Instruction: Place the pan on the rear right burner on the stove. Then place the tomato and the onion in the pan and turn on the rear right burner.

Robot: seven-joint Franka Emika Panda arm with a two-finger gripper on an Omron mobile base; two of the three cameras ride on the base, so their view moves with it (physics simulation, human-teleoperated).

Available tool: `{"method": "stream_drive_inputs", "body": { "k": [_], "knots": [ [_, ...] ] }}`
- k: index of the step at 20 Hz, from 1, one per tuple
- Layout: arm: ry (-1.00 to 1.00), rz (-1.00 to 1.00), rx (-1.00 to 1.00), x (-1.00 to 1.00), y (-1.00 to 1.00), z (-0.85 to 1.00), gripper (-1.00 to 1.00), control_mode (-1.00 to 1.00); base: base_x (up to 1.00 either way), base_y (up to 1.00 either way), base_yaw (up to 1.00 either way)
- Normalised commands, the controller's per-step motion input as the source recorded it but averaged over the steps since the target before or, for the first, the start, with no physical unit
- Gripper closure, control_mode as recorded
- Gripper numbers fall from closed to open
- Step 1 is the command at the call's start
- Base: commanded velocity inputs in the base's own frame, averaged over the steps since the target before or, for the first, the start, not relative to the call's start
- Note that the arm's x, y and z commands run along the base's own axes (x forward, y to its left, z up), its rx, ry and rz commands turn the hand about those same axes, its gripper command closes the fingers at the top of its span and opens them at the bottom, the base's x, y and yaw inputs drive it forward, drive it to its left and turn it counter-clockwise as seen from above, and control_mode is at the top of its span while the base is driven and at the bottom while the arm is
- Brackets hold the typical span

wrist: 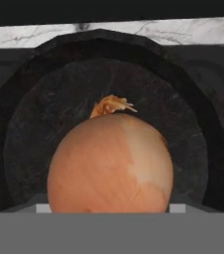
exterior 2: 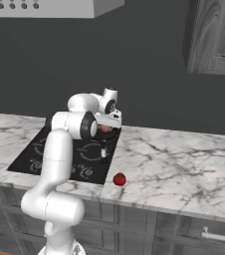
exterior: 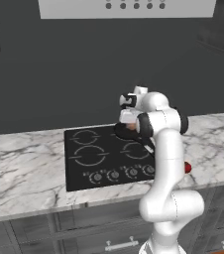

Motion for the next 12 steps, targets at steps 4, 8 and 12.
{"method": "stream_drive_inputs", "body": {
  "k": [4,8,12],
  "knots": [
    [-0.15,-0.1,0.0,-0.14,0.09,-0.39,1.0,-1.0,0.0,0.0,0.0],
    [-0.1,-0.11,-0.02,-0.01,0.07,-0.4,1.0,-1.0,0.0,0.0,0.0],
    [-0.04,-0.11,-0.04,0.0,0.11,-0.32,-1.0,-1.0,0.0,0.0,0.0]
  ]
}}
